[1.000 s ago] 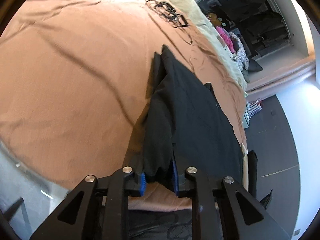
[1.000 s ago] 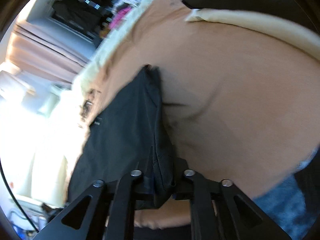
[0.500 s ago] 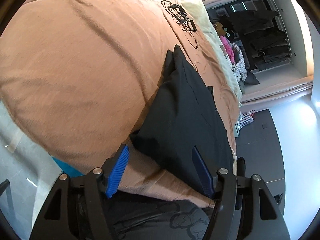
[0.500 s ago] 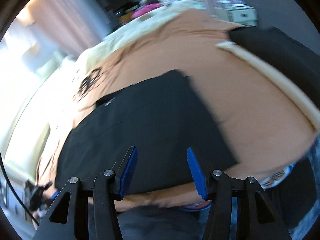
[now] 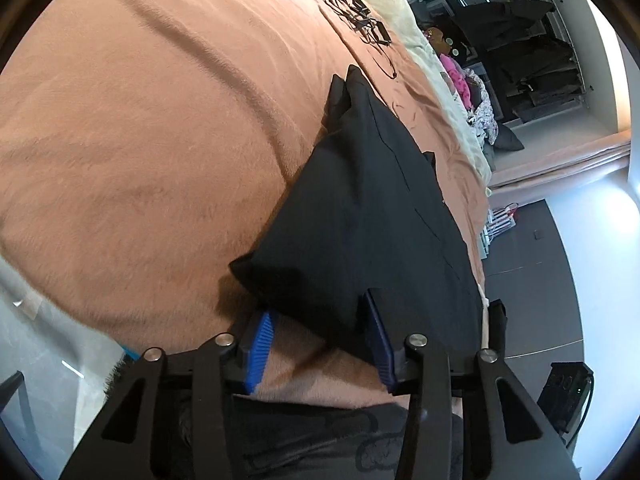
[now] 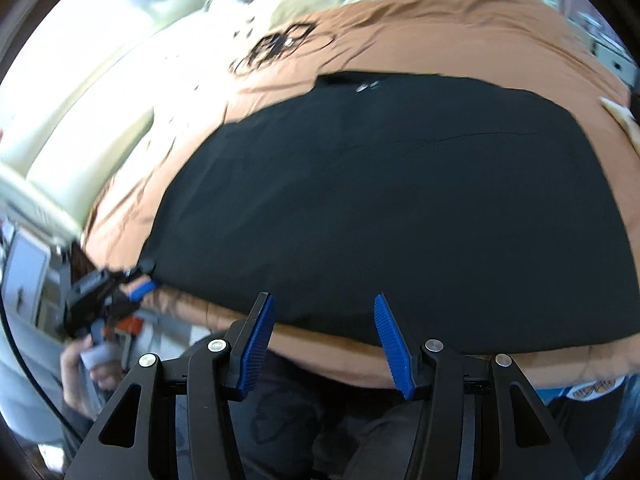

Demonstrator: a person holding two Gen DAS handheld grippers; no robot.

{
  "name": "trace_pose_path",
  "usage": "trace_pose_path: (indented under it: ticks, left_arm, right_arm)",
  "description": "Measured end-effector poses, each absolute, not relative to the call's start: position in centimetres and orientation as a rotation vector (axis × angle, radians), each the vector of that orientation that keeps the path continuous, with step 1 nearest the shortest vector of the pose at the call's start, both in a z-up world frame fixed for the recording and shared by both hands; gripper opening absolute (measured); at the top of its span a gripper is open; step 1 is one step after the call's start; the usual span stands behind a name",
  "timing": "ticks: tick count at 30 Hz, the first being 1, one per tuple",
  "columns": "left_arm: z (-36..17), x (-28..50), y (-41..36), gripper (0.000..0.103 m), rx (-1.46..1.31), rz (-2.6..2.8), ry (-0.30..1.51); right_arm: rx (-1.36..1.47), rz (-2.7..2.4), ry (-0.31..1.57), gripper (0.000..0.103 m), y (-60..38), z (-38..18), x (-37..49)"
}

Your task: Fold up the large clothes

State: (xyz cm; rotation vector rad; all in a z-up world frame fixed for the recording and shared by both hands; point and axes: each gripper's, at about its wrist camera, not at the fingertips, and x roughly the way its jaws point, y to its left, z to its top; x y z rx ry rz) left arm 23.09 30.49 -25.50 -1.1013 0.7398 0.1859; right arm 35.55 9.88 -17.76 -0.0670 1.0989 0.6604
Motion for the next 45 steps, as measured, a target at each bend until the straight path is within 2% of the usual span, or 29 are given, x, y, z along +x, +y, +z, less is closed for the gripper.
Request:
trace_pose_path:
  ticks: [2,11,12,15,17,19,37,39,41,44,45]
  left_arm:
    - [-25.5,23.5,30.7,0.037,-1.099,0.188,0.743]
    - [-25.9,23.2,31.0,0.037,-1.157,0.205,0.749]
    - [-25.9,22.8,31.0,0.037,-1.178,0.207,0.737]
    - [-26.3,22.2,31.2,0.042,-1.212,0.212,0.715]
    - [-26.7,22.2,31.4,0.042,-1.237,0.217,0.707]
    - [-27.2,22.4,31.7,0.042,-1.265,0.224,0.689]
    - [-27.2,25.0,32.1,0.042,-1.240,0.316,0.642]
    - [-27.2,25.1,32.1,0.040,-1.248,0.328,0.638]
    - [-27.3,24.7,31.9,0.032,-1.253,0.338,0.639]
    - [-26.8,24.6,31.8,0.024,-1.268,0.329,0.625]
    - [-26.5,24.5,31.7,0.023,-1.264,0.323,0.618]
  right_arm:
    - [-0.079,0.669,1.135,0.052,11.0,-18.8,35.7]
    - [-0.193,0.543,1.179,0.052,14.4,-23.2,39.4]
    - [-0.202,0.531,1.179,0.050,14.6,-23.5,40.0]
    - [-0.224,0.494,1.161,0.034,14.9,-23.6,42.0]
    - [-0.227,0.478,1.155,0.021,15.2,-23.5,43.6]
    - [-0.225,0.466,1.152,0.015,15.5,-23.4,45.3]
    - [-0.077,0.446,1.130,0.012,19.0,-23.7,59.9]
    - [-0.071,0.443,1.121,0.006,18.9,-23.7,60.9]
    - [-0.047,0.450,1.117,0.002,18.9,-24.0,61.4]
    - [0.033,0.492,1.122,0.003,17.6,-23.5,61.4]
    - [0.070,0.508,1.125,0.005,16.6,-23.1,61.1]
